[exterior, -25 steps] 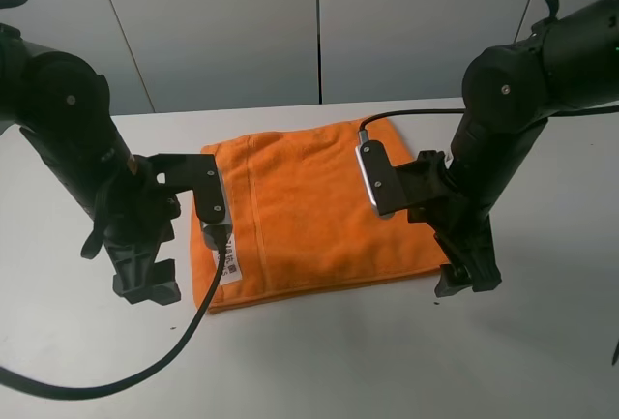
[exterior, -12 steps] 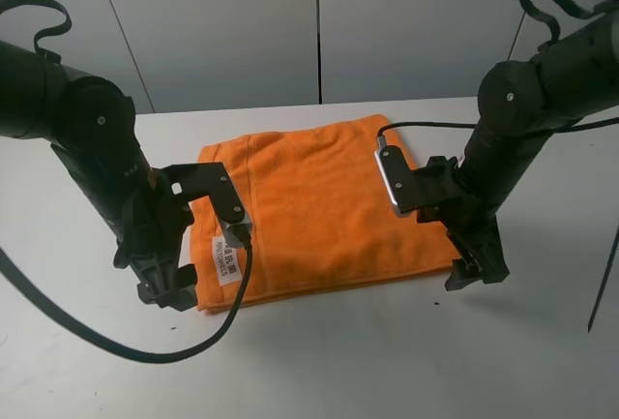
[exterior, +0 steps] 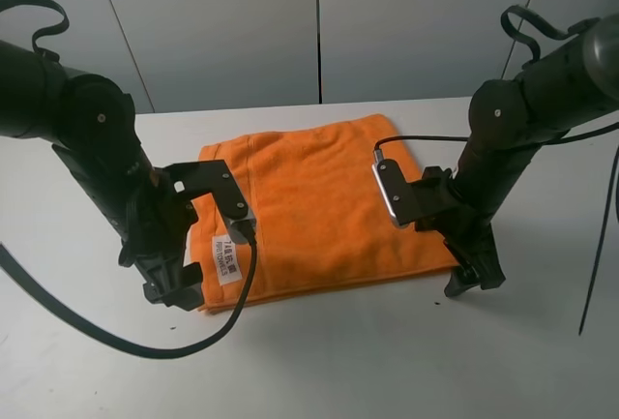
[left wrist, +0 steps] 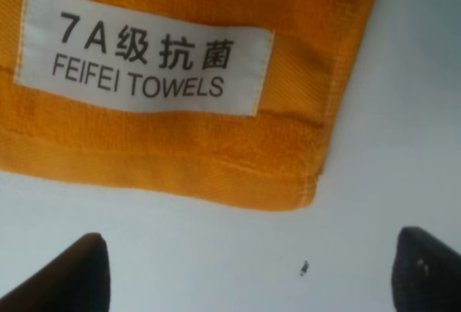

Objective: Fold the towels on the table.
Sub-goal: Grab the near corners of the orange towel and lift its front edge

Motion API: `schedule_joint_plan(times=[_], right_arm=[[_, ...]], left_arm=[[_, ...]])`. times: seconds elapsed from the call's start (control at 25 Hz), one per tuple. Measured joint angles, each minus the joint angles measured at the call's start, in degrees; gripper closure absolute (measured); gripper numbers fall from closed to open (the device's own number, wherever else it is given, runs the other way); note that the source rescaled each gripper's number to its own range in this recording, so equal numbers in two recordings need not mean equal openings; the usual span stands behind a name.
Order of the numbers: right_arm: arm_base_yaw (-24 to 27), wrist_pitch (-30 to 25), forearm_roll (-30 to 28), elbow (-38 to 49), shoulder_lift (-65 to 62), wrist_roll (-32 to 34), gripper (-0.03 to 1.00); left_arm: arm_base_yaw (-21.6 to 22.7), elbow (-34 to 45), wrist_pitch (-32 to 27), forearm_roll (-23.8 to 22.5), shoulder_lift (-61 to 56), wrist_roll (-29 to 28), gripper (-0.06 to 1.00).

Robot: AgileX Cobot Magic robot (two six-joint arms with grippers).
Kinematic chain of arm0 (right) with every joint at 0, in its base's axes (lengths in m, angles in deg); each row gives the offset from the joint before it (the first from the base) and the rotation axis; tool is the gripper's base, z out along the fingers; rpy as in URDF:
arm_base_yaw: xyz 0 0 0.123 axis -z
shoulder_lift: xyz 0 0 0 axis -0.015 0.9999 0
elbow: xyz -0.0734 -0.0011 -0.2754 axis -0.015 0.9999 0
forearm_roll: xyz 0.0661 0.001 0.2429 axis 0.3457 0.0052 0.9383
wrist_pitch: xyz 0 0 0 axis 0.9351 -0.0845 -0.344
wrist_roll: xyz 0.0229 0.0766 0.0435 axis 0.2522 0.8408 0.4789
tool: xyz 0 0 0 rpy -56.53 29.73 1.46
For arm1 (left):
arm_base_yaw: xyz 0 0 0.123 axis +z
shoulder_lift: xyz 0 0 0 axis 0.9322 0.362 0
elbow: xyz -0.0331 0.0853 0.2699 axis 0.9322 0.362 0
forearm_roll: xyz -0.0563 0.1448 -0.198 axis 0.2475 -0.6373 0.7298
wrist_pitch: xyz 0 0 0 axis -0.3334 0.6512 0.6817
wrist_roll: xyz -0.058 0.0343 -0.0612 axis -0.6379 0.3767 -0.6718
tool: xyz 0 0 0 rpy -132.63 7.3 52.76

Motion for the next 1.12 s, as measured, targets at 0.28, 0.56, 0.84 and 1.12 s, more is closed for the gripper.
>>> schedule_joint_plan(times=[0.28, 0.56, 0.84, 1.12], right_arm=[[0.00, -1.17, -3.76, 0.00, 0.13, -0.25, -0.03], [0.00, -1.17, -3.76, 0.00, 0.13, -0.44, -0.03], [0.00, -1.17, -3.27, 0.00, 0.13, -0.44, -0.03], [0.00, -1.17, -2.81, 0.00, 0.13, -0.44, -0.03]], left_arm=[[0.00, 0.00, 0.23, 1.40, 0.00, 0.43, -0.06], [0.00, 0.00, 1.13, 2.42, 1.23, 1.00, -0.06], [-0.10, -0.02, 1.13, 2.91, 7.39, 1.00, -0.06], [-1.02, -0.02, 3.16, 3.65, 8.45, 0.99, -0.06]])
